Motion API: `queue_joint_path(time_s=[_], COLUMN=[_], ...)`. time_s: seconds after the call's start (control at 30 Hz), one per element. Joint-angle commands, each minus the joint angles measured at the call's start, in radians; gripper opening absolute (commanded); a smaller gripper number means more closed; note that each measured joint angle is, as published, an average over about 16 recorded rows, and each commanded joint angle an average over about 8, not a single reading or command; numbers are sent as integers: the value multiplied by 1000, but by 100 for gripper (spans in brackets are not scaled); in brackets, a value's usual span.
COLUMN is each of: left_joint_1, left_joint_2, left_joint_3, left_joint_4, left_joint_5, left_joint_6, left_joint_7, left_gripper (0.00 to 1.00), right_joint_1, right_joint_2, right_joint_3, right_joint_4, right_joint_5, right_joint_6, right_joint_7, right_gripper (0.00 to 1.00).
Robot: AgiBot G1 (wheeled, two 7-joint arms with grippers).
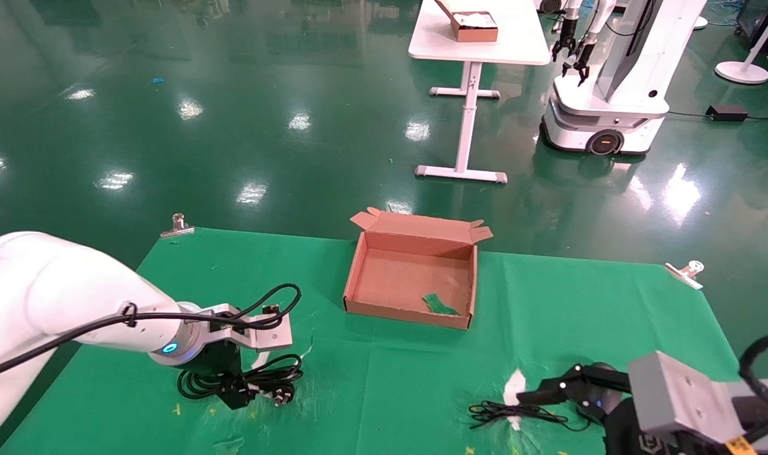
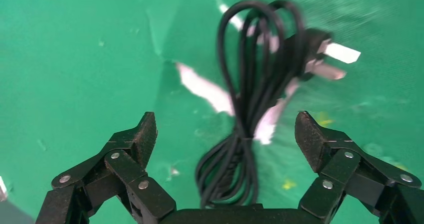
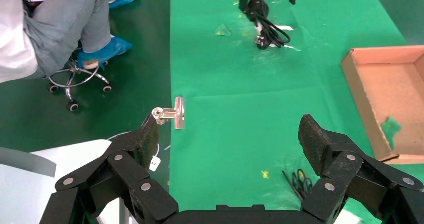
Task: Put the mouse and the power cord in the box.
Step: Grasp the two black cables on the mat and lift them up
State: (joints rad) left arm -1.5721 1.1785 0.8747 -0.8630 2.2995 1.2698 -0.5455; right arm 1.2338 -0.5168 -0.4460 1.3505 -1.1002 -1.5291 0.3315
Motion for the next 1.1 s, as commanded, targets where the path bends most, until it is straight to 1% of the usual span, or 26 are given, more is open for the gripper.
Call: queue_joint_path(time_s=[0.03,0.33,0.7,0.8,0.93,1.1], left_joint_1=[-3,-15,-19,-21,-25,-28], left_joint_2=[14,46,71,74,77,81], left_joint_3=[9,14,11,10,10,9], left_joint_4=[26,135,197,206,218,231], left_joint_5=[24,47,31,26,23,20], left_joint_6=[-16,-68,-89,-96,-100,-104], left_joint_7=[-6,7,39,52,65,73], left_gripper=[100,100,100,100,100,100], right_joint_1=[4,11,22,35,66,125], right_joint_2=[3,5,18,15,3,-23], right_joint_3=[-5,-27,-57,-76,-115,-193], right_joint_4=[1,2,2,2,3,0], right_joint_5=[4,15,12,-14,-74,-199], right_joint_6=[1,5,4,-1,-12,-26], right_joint_7=[1,-4,-3,2,9,15], right_gripper=[100,100,100,100,100,100])
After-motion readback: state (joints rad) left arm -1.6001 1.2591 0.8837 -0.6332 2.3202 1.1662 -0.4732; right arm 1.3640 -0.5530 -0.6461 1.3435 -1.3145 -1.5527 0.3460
